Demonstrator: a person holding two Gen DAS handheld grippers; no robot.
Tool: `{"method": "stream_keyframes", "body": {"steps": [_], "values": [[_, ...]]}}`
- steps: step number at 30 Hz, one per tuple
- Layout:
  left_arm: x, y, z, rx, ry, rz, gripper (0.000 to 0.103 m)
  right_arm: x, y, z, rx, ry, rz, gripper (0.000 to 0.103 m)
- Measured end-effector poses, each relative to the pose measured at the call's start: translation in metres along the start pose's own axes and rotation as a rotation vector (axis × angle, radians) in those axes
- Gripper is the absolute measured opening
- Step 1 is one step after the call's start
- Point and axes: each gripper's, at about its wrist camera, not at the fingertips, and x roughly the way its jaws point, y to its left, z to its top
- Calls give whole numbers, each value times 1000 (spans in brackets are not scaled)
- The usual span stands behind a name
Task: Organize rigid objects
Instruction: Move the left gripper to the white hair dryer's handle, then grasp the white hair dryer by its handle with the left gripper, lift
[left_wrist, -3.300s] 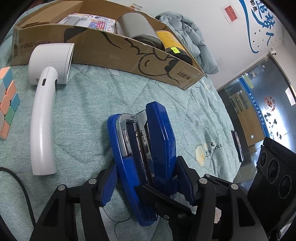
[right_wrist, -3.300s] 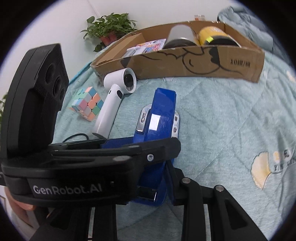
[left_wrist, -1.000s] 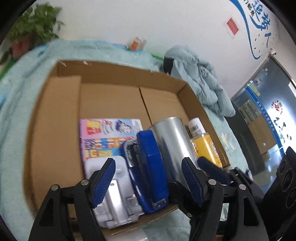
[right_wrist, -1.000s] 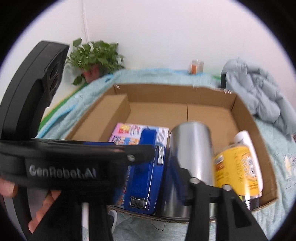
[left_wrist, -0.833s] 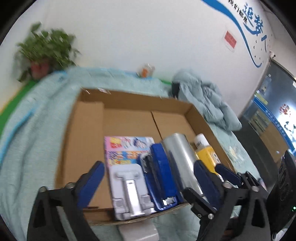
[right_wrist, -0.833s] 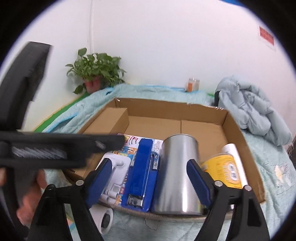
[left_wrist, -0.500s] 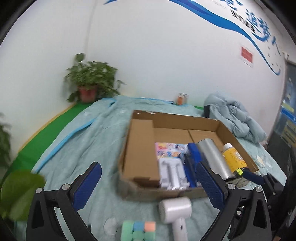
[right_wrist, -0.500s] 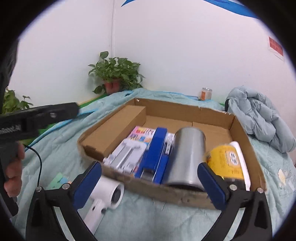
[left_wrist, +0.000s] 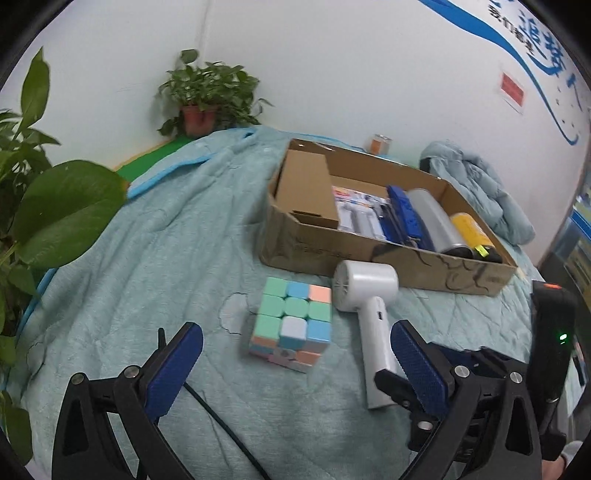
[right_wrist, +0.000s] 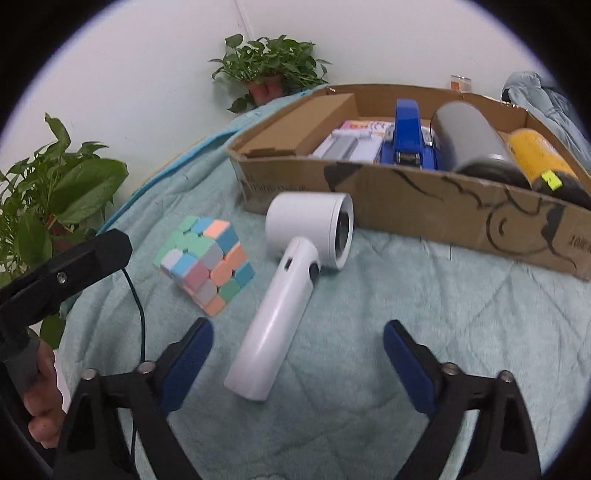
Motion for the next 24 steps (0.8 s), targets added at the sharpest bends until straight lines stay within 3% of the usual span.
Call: {"method": "stream_keyframes", "body": {"steps": [1, 5, 7, 11, 16, 20, 24], "values": [[-1, -2, -1, -2, 0, -12, 102, 1, 1, -2, -5, 7, 0, 69], [-10, -3, -4, -34, -3, -45, 102, 2, 14, -7, -46, 5, 17, 55], [-13, -3, -1, -48, -2, -48, 102, 5, 21, -7, -61, 17, 45, 33], [-13, -7, 2, -61, 35, -99, 102, -2, 23, -8, -69, 3, 22, 30], [-4, -30, 0, -65, 148, -310, 102, -33, -9, -27, -17, 23, 20, 22], [12, -64, -17, -86, 294, -498, 100, -61, -22, -57, -2, 44, 29, 22], [29, -97, -43, -67, 419, -563, 86, -82, -20, -85, 17, 42, 64, 22]]}}
